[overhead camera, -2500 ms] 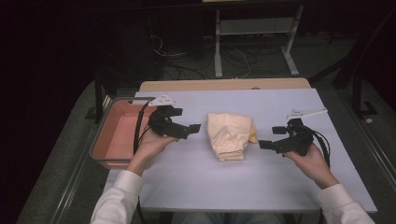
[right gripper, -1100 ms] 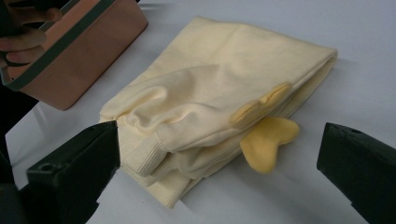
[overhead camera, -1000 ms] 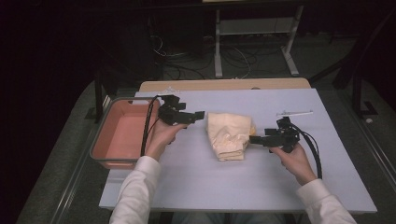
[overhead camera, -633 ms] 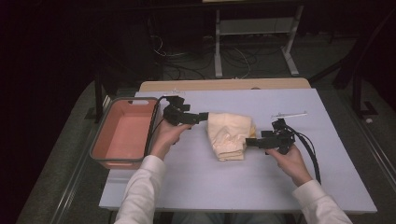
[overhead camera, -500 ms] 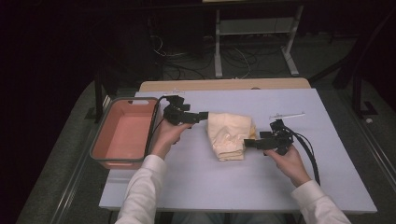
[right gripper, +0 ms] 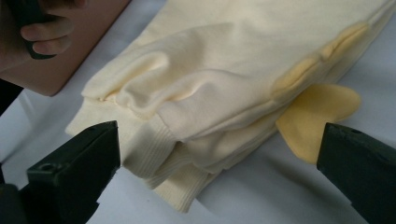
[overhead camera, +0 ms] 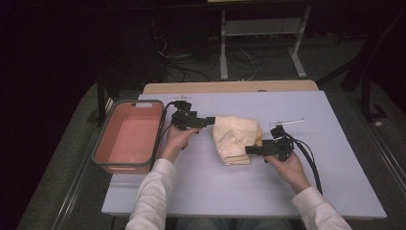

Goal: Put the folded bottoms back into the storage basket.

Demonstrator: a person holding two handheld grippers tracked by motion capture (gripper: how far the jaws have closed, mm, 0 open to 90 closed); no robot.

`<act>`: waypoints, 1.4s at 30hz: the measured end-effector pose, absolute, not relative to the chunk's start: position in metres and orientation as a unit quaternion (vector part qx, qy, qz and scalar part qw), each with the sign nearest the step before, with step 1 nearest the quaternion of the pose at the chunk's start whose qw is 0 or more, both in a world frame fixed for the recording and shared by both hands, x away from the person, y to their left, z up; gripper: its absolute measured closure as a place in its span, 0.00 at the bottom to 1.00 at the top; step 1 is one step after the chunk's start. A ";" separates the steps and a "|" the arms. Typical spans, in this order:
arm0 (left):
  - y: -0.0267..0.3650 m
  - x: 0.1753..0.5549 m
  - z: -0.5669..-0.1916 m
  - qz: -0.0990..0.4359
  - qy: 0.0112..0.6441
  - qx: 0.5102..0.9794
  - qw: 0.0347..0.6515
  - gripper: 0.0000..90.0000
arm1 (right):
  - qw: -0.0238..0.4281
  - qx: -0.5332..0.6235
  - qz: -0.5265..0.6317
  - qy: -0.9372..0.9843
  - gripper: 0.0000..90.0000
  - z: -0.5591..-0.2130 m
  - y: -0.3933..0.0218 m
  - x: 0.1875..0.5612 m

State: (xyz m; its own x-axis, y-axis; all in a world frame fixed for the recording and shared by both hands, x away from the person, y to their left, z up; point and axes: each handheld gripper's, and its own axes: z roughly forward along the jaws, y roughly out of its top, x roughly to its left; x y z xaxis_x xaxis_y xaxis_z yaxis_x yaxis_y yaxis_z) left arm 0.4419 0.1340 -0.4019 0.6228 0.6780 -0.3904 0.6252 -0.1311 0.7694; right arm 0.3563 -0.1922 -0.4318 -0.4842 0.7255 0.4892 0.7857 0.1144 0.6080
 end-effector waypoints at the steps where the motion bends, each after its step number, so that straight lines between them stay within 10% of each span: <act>1: 0.133 0.442 -0.403 0.026 0.435 0.750 0.497 0.00 | 0.037 -0.509 -0.429 -0.745 0.00 -0.433 -0.192 0.357; 42: 0.100 0.450 -0.454 -0.033 0.455 0.762 0.459 0.18 | 0.084 -0.527 -0.408 -0.741 0.25 -0.448 -0.177 0.363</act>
State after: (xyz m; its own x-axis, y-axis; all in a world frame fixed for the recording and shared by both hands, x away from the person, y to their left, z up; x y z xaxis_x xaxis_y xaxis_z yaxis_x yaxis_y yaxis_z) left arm 0.4504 0.1000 -0.4535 0.5839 0.6630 -0.4685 0.7242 -0.1645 0.6697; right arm 0.3627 -0.1771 -0.4476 -0.4314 0.7122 0.5538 0.8486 0.1120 0.5171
